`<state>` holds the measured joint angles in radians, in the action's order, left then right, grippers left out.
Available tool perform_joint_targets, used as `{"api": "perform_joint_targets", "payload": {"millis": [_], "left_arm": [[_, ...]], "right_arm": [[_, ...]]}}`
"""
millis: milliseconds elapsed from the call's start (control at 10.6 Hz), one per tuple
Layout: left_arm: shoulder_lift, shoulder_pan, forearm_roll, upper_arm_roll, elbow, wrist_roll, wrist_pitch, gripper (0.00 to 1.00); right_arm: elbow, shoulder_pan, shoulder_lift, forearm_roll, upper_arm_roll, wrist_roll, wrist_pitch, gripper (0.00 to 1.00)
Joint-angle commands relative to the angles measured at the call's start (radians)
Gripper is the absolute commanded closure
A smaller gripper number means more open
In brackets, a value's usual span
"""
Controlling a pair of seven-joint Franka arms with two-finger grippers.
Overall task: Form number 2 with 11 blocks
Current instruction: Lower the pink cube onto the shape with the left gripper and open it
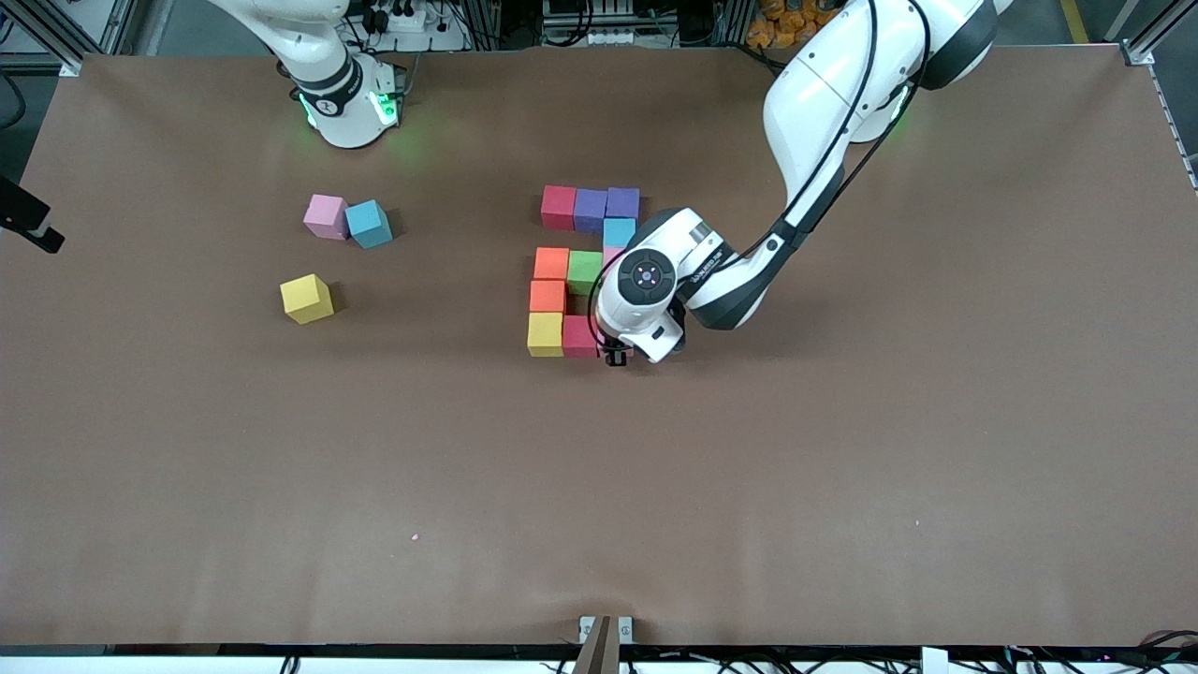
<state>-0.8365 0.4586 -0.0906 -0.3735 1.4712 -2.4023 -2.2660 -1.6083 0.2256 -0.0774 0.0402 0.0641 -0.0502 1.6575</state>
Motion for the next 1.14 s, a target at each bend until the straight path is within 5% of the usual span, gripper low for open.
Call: {"api": "perform_joint_targets", "payload": {"millis": [0,662,757,851,1041], "left_arm": [[-0.007,0.018,0.015,0.015,-0.011,-0.009,-0.01,0.36],[-0.006,0.025,0.011,0.015,-0.012,-0.001,-0.01,0.31],[-0.006,0.028,0.011,0.019,-0.012,0.0,-0.01,0.27],[-0.001,0.028,0.009,0.019,-0.011,0.002,-0.01,0.02],[0.013,0.031,-0.064,0.019,-0.011,0.0,-0.009,0.0]], "right_arm": [[0.013,0.015,0.001,0.018,0.011,0.004,-0.019,0.0],[0.015,0.012,-0.001,0.018,0.013,0.0,-0.038,0.0],[0.015,0.014,0.001,0.018,0.013,0.0,-0.038,0.0],[0.016,0.014,0.001,0.018,0.013,0.0,-0.036,0.0],[0.018,0.014,-0.001,0.018,0.013,0.0,-0.036,0.0]]}}
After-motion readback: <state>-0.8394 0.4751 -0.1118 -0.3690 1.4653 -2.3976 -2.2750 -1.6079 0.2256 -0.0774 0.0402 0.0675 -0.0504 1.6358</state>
